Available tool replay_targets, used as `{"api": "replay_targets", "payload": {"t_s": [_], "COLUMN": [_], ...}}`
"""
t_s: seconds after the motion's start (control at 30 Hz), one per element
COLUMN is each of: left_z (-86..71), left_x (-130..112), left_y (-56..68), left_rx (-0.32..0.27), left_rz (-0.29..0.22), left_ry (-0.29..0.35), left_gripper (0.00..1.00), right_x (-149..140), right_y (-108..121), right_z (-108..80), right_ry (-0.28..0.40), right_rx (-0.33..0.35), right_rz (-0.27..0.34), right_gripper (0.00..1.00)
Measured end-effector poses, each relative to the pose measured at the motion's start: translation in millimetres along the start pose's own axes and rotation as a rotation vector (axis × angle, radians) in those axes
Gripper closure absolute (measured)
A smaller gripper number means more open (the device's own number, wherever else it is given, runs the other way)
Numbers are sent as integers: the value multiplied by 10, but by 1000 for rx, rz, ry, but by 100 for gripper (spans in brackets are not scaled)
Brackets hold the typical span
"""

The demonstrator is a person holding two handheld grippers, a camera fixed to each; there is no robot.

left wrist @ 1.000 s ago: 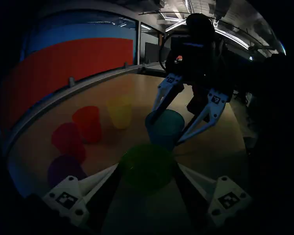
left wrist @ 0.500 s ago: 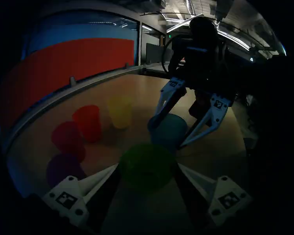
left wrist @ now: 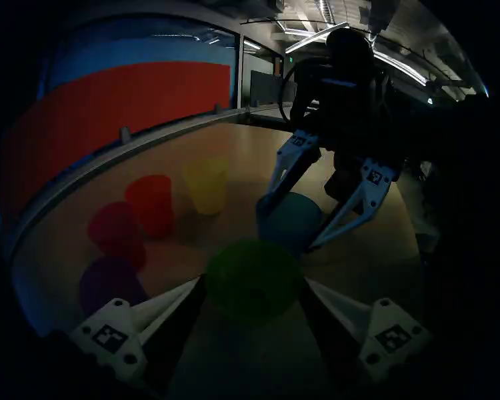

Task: Pour water

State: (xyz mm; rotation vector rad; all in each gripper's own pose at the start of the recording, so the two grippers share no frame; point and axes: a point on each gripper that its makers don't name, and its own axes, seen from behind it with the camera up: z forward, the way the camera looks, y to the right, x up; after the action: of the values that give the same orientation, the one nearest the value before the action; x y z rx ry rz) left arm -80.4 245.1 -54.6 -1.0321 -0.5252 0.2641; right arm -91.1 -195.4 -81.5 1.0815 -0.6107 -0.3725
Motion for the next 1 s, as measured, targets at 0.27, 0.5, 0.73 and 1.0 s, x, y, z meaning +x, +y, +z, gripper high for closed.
{"api": "replay_targets", "payload": {"t_s": [0.27,0.5,0.73,1.0], "left_z": [-7,-37,-130,-305], "left_x": [-4,-46,-131,-188], "left_y": [8,19,5,-19], "left_rx": [-4,-2,23,65], "left_rz": [-13,-29,-41,-64], "left_ry": [-2,-10,-20,-11], "left_gripper": [3,3,3,3], "right_x": [3,-51,-170,-238], "right_y": [-13,-2,8,24], "right_z": [-24,-66,-185,-360], "right_ry": [0,-7,-21,-7], "right_rx": [2,-10,-38,-84], "right_rz": [7,15,21,47], "right_gripper": [1,0,0,0]}}
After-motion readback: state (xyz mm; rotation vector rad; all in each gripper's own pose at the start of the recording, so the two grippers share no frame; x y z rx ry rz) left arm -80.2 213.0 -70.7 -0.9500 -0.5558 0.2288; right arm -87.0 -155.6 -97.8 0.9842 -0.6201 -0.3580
